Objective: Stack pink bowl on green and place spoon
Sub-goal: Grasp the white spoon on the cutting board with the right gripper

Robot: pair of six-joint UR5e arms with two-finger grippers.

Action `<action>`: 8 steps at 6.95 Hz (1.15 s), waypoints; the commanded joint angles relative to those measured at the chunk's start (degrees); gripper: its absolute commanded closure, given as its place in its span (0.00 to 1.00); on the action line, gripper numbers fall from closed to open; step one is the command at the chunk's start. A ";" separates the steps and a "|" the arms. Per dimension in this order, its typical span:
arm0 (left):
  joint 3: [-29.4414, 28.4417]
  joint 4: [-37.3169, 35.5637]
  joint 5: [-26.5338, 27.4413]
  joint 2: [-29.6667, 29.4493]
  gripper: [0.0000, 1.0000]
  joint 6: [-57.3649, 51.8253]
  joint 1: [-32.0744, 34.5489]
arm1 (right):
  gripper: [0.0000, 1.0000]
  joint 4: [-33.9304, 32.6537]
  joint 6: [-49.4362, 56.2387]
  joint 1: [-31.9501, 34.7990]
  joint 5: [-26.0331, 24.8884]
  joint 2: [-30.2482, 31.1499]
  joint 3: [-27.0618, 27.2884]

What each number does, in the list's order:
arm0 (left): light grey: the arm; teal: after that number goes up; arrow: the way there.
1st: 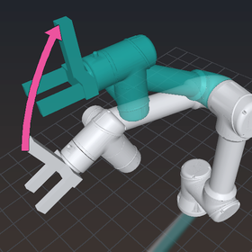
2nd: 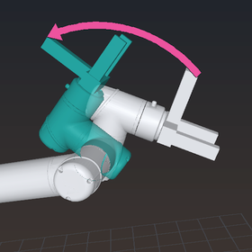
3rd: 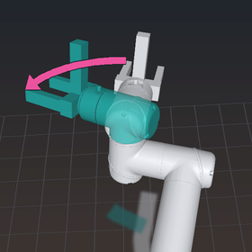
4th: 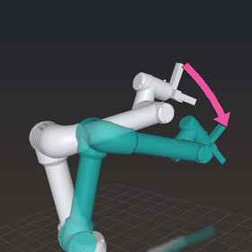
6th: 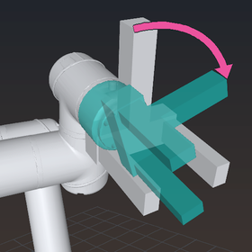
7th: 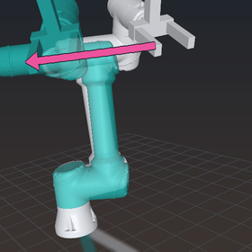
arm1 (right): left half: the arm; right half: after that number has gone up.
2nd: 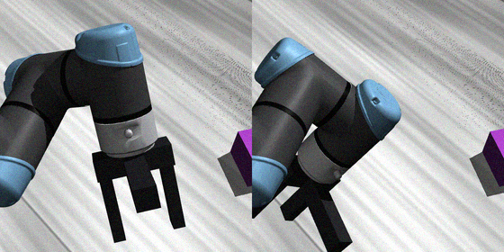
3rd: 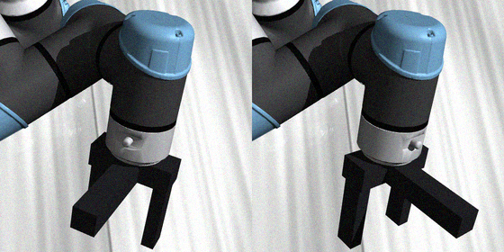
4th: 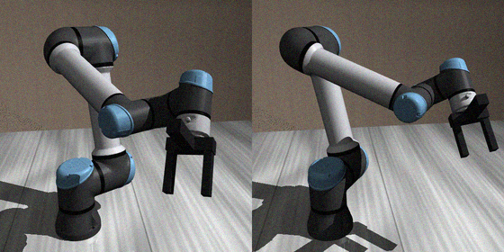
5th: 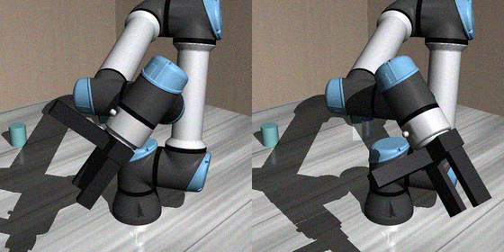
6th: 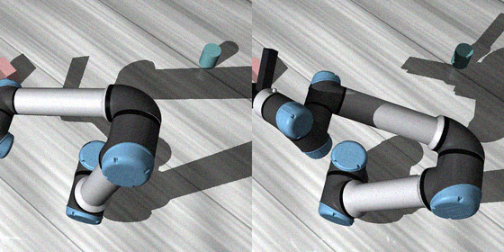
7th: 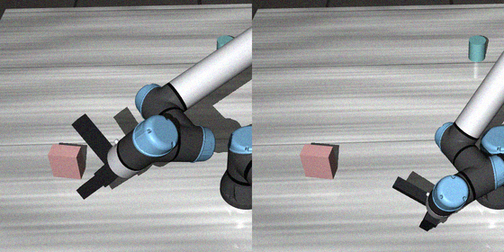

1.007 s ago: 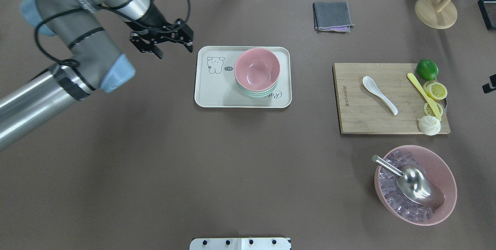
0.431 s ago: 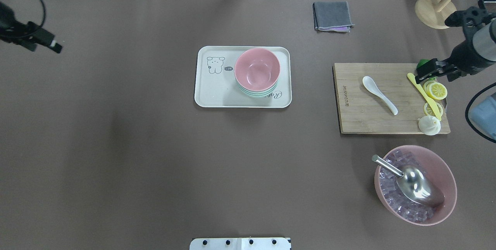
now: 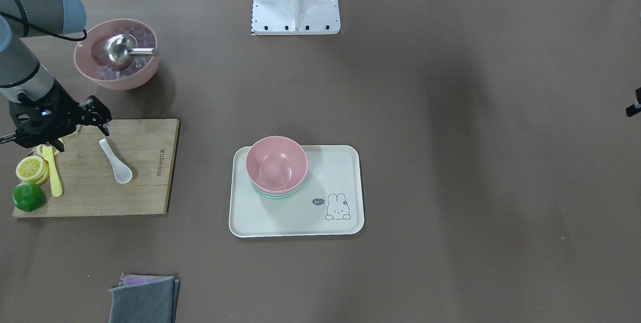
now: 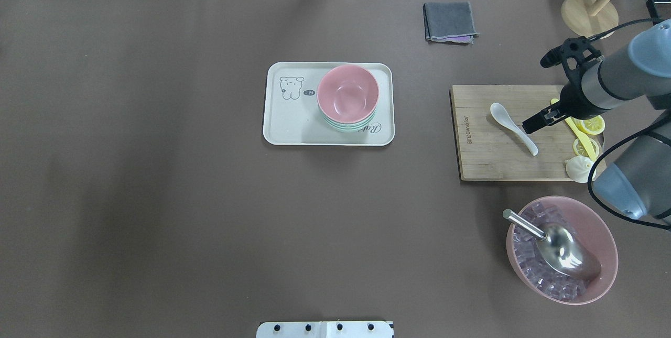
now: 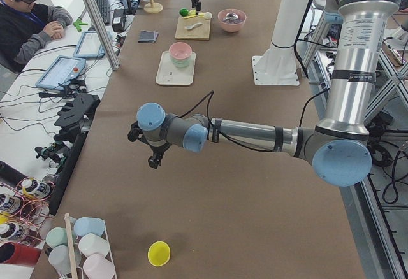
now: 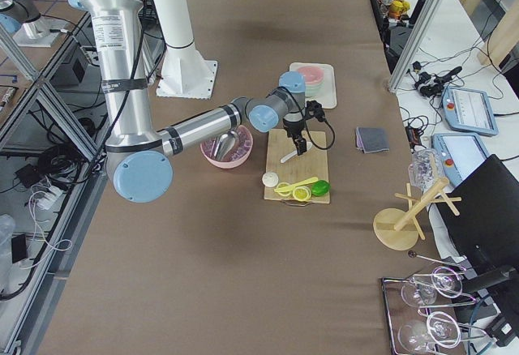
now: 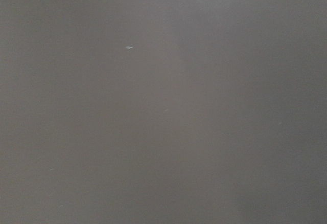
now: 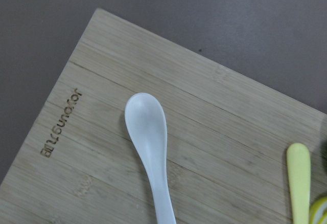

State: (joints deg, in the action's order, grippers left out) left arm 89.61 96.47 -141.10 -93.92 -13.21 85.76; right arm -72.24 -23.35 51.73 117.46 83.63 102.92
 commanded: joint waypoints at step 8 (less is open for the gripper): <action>0.39 -1.64 2.85 4.63 0.01 -4.80 1.87 | 0.58 14.67 3.84 -2.60 3.56 0.22 -9.58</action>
State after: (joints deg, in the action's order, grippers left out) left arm 89.99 94.80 -138.22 -89.52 -18.02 87.66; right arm -57.50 -19.52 48.87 120.88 83.83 93.30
